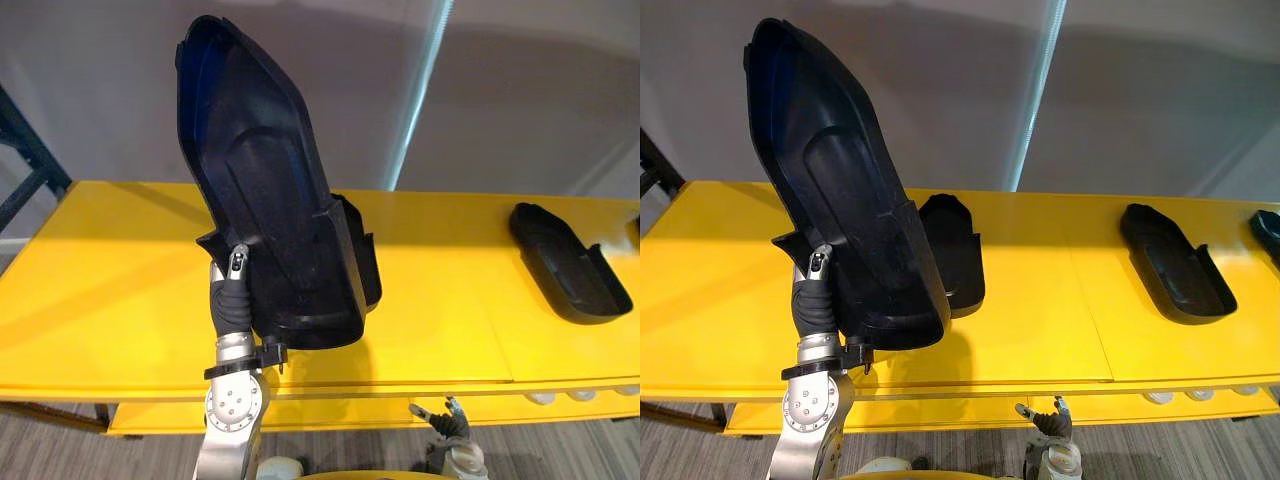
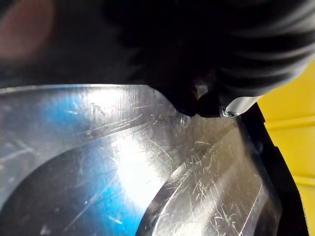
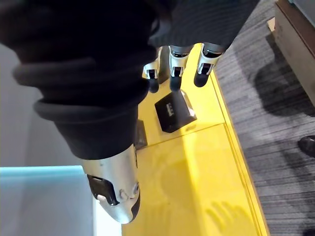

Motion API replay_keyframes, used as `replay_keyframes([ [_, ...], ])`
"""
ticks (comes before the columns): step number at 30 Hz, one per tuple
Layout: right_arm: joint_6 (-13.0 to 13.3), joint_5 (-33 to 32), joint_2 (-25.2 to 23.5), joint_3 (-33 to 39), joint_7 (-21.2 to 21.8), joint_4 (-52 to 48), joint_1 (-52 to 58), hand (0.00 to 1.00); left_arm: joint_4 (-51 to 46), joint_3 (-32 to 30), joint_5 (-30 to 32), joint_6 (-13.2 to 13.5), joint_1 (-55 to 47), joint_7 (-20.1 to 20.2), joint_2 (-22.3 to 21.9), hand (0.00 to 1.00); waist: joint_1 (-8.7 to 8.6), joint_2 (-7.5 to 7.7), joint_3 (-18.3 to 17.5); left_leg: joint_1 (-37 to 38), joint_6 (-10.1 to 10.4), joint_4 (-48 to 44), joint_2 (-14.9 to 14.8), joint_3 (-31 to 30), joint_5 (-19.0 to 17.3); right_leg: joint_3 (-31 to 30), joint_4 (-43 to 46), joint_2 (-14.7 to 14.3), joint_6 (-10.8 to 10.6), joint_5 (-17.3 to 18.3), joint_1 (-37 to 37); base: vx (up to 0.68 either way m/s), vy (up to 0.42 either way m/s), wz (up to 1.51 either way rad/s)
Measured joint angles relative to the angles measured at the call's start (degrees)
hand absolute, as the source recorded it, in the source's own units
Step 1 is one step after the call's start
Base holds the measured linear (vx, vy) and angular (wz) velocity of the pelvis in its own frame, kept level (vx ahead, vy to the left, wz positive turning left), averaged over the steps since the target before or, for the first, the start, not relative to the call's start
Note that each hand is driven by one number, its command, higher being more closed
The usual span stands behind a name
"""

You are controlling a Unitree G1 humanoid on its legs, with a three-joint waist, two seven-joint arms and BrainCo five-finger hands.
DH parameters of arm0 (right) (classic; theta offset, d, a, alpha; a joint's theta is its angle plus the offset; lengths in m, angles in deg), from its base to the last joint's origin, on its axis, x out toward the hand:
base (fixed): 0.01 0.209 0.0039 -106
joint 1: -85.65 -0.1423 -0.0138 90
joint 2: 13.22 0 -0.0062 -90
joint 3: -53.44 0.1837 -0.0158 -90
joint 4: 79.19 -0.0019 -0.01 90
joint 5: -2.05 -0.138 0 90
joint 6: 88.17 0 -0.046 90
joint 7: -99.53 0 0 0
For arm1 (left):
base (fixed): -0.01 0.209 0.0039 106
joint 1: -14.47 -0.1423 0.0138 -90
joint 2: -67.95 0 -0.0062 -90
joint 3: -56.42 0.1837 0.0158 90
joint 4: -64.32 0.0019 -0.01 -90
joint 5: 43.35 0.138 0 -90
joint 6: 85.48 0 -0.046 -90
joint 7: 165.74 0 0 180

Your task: Walk over and take plastic housings, then place them on the shelf

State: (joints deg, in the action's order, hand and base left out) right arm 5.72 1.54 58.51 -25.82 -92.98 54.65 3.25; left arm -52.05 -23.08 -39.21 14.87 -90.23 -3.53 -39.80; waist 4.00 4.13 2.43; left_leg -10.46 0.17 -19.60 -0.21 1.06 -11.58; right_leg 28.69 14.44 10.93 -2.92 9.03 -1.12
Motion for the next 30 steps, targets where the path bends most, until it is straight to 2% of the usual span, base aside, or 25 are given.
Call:
replay_keyframes([
  [1, 0.0, 0.0, 0.3, 0.0, 0.0, 0.0, -0.4, 0.00, 0.0, 0.0, 0.0, -0.1, -0.1, 0.0, -0.2, 1.00, -0.07, -0.06, 0.1, -1.1, 0.0, -5.9, -4.5, 4.4, -1.3, -0.1, 1.0, 0.6, 0.0, 0.0, -0.2, -0.04, 0.062, 0.07],
  [3, 0.0, 0.0, 0.9, 0.1, 0.0, -0.2, 0.0, 0.00, 0.1, -0.2, 0.0, 0.0, -0.4, 0.0, -0.5, 1.00, -0.15, 0.06, 0.1, -1.5, 0.5, -10.7, -10.0, 6.9, -2.0, -0.5, 2.2, 2.2, 0.0, 0.0, -0.2, -0.04, 0.155, -0.06],
  [4, 0.2, 0.0, 1.7, 0.3, -0.1, -0.2, 0.2, 0.00, 0.1, 0.0, -0.1, 0.1, -0.4, 0.0, -0.8, 1.00, -0.55, -0.03, 0.1, -0.8, 0.6, -12.3, -13.7, 6.8, -2.0, -0.7, 2.8, 3.7, -0.5, -0.2, -0.2, -0.06, 0.318, -0.03],
  [5, 0.2, 0.0, 2.5, 0.6, -0.1, 0.1, 0.4, 0.00, 0.4, 0.0, -0.2, 0.2, -0.4, 0.0, -1.0, 1.00, -1.36, -0.24, 0.0, -0.5, 0.7, -12.2, -16.9, 6.3, -1.9, -1.0, 2.9, 5.2, -1.9, -0.9, -0.4, -0.06, 0.365, 0.04],
  [6, 0.3, 0.0, 2.8, 0.7, -0.1, 0.4, 0.4, 0.00, 0.8, 0.1, -0.2, 0.3, -0.4, 0.0, -1.0, 1.00, -1.87, -0.59, -0.3, -0.6, 1.1, -11.5, -17.9, 6.0, -1.6, -1.1, 2.9, 5.8, -2.9, -1.2, -0.8, -0.05, 0.455, 0.07],
  [7, 0.2, 0.0, 3.3, 2.0, -0.1, 0.6, 1.3, 0.00, 2.2, 0.5, -0.2, 0.5, -0.3, -0.1, -1.6, 1.00, -2.02, -1.82, -1.3, 0.1, 2.4, -7.9, -19.5, 4.1, 1.4, -1.7, 3.2, 6.8, -5.1, -2.3, -1.9, -0.03, 0.529, 0.05],
  [8, 0.1, 0.0, 4.4, 3.0, -0.2, 2.0, 1.3, 0.00, 4.0, 0.8, -0.2, 0.5, -0.3, -0.1, -1.6, 1.00, -2.14, -3.68, -2.4, 1.7, 9.3, -4.2, -18.3, 2.3, -0.2, -2.6, 3.0, 7.7, -7.1, -3.7, -3.2, -0.03, 0.555, 0.08],
  [9, 0.0, 0.0, 4.3, 3.0, -0.2, 3.4, 0.9, 0.00, 4.8, 0.5, -0.2, 0.4, -0.1, -0.2, -1.4, 1.00, -2.92, -3.36, -2.4, 1.7, 11.1, -3.0, -17.6, 2.4, -1.4, -2.8, 2.2, 8.4, -7.8, -4.6, -3.1, -0.04, 0.560, 0.16],
  [10, -0.3, 0.0, 2.1, 2.8, 0.2, 5.6, 0.4, 0.00, 6.8, 0.0, -0.6, 0.1, 0.8, -0.9, -0.6, 1.00, -3.23, -0.45, -1.5, 1.3, 10.7, -3.0, -14.4, 2.8, -1.4, -3.9, -0.3, 10.8, -7.3, -7.6, -3.1, -0.06, 0.493, 0.11],
  [12, -0.6, 0.2, -0.5, 1.6, 0.4, 6.3, 0.6, 0.00, 7.9, 0.0, -1.2, -0.6, 0.4, -1.5, 0.8, 1.00, -3.02, 0.97, -0.9, 0.1, 9.3, -6.1, -12.8, 3.7, -2.3, -4.2, -3.8, 11.4, -5.5, -13.0, -2.1, -0.10, 0.432, -0.12],
  [14, -0.6, 1.3, -0.2, 1.2, 0.6, 6.3, 0.3, 0.00, 7.9, 0.2, -1.1, -0.7, 0.6, -1.2, 2.9, 1.00, -2.20, 1.02, -0.6, -0.8, 6.7, -10.6, -12.8, 6.2, -4.9, -4.0, -4.9, 11.5, -0.4, -17.9, -2.5, -0.20, 0.452, -0.43],
  [15, -0.6, 1.5, 0.1, 1.2, 0.6, 6.3, -0.1, 0.00, 7.6, 0.2, -1.1, -0.7, 0.8, -1.1, 3.1, 1.00, -1.80, 1.64, -0.8, -0.7, 5.9, -10.7, -12.7, 7.5, -5.5, -3.8, -5.3, 11.8, 0.4, -20.1, -2.9, -0.23, 0.333, -0.48],
  [16, -0.6, 1.7, 0.3, 1.3, 0.5, 6.2, -0.8, 0.00, 6.9, 0.2, -1.0, -0.8, 0.4, -1.1, 3.0, 1.00, -1.60, 0.48, -0.5, -0.6, 4.5, -9.7, -12.6, 9.2, -6.1, -3.9, -7.0, 11.5, 1.3, -21.9, -3.1, -0.19, 0.205, -0.40],
  [17, -0.6, 1.7, 0.3, 1.4, 0.5, 6.3, -1.2, 0.00, 6.4, 0.0, -0.7, -0.7, 0.3, -1.1, 2.6, 1.00, -1.72, -0.01, 0.3, -0.1, 3.7, -9.3, -12.1, 9.9, -5.9, -5.9, 2.6, 10.1, -3.3, -13.5, -4.6, -0.23, 0.215, -0.33],
  [18, -0.6, 1.7, 0.3, 0.8, 1.1, 6.3, -0.4, 0.00, 6.4, -0.1, -0.6, -0.8, 0.3, -1.2, 1.8, 1.00, -1.44, -0.03, 0.3, 0.7, 3.0, -8.3, -11.5, 9.7, -5.3, -10.2, 10.7, 6.8, -5.6, -4.1, -5.3, -0.17, 0.154, -0.12],
  [19, -0.6, 1.7, 0.3, 0.6, 1.4, 6.3, -0.1, 0.00, 6.3, -0.2, -0.6, -0.8, 0.3, -1.2, 1.4, 1.00, -1.59, -0.03, 0.3, 0.8, 2.7, -8.0, -11.0, 9.5, -5.0, -12.4, 12.9, 4.6, -5.5, -0.3, -5.2, -0.15, 0.098, 0.06],
  [20, -0.6, 1.7, 0.2, 0.3, 1.5, 6.3, 0.4, 0.00, 6.2, -0.2, -0.3, -0.8, 0.3, -1.2, 0.8, 1.00, -1.61, 0.09, 0.2, 1.3, 2.1, -7.0, -9.5, 9.5, -4.3, -16.6, 14.3, 0.5, -5.2, 5.3, -4.8, -0.08, 0.039, 0.15],
  [21, -0.5, 1.6, 0.3, -0.1, 1.5, 6.3, 0.6, 0.00, 6.2, -0.2, 0.6, -0.8, 0.1, -1.3, 0.1, 1.00, -1.52, 0.18, 0.1, 1.0, 1.8, -6.1, -7.9, 9.5, -3.5, -19.8, 12.4, -2.0, -2.9, 8.7, -4.3, -0.11, 0.038, 0.18],
  [22, -0.5, 1.5, 0.5, -0.2, 1.5, 6.3, 0.6, 0.00, 6.4, -0.1, 1.1, -0.9, 0.0, -1.2, -0.6, 1.00, -1.58, 0.35, -0.1, 0.8, 1.7, -5.9, -7.4, 9.1, -3.2, -20.6, 11.1, -2.7, -1.5, 9.4, -3.7, -0.09, 0.027, 0.29],
  [23, -0.5, 1.4, 0.5, -0.1, 1.4, 6.4, 1.2, 0.00, 6.5, 0.1, 1.7, -1.2, -0.6, -1.1, -1.1, 1.00, -1.85, -1.13, 0.3, 1.0, 2.0, -4.7, -6.9, 8.3, -2.4, -20.5, 9.2, -3.2, -1.3, 8.5, -2.8, -0.09, 0.025, 0.35],
  [24, -0.4, 1.0, 0.7, 0.1, 1.5, 5.6, 1.6, 0.00, 6.4, 0.1, 2.7, -1.2, -0.7, -1.1, -1.3, 1.00, -1.75, -1.91, 0.0, 0.7, 2.5, -4.1, -6.8, 7.8, -1.8, -19.4, 8.0, -3.4, -1.3, 7.4, -2.5, -0.07, 0.024, 0.33],
  [28, -0.4, 0.9, 0.0, 0.0, 1.4, 4.5, 1.5, 0.00, 6.1, -2.5, 3.3, -1.1, -1.1, -1.1, -1.4, 1.00, -1.50, -2.15, -0.5, 0.5, 3.1, -4.1, -7.9, 7.0, -0.7, -18.9, 5.4, -4.6, -0.8, 5.8, -1.2, -0.01, -0.001, 0.05],
  [30, -0.3, 0.9, -0.4, -0.1, 1.5, 4.3, 1.5, 0.00, 6.2, -3.9, 3.3, -1.1, -1.9, -1.0, -1.5, 1.00, -1.47, -1.49, -0.9, 0.5, 3.4, -3.8, -8.2, 7.1, -0.4, -18.8, 4.3, -5.1, -0.5, 5.2, -0.9, 0.04, -0.029, -0.04],
])
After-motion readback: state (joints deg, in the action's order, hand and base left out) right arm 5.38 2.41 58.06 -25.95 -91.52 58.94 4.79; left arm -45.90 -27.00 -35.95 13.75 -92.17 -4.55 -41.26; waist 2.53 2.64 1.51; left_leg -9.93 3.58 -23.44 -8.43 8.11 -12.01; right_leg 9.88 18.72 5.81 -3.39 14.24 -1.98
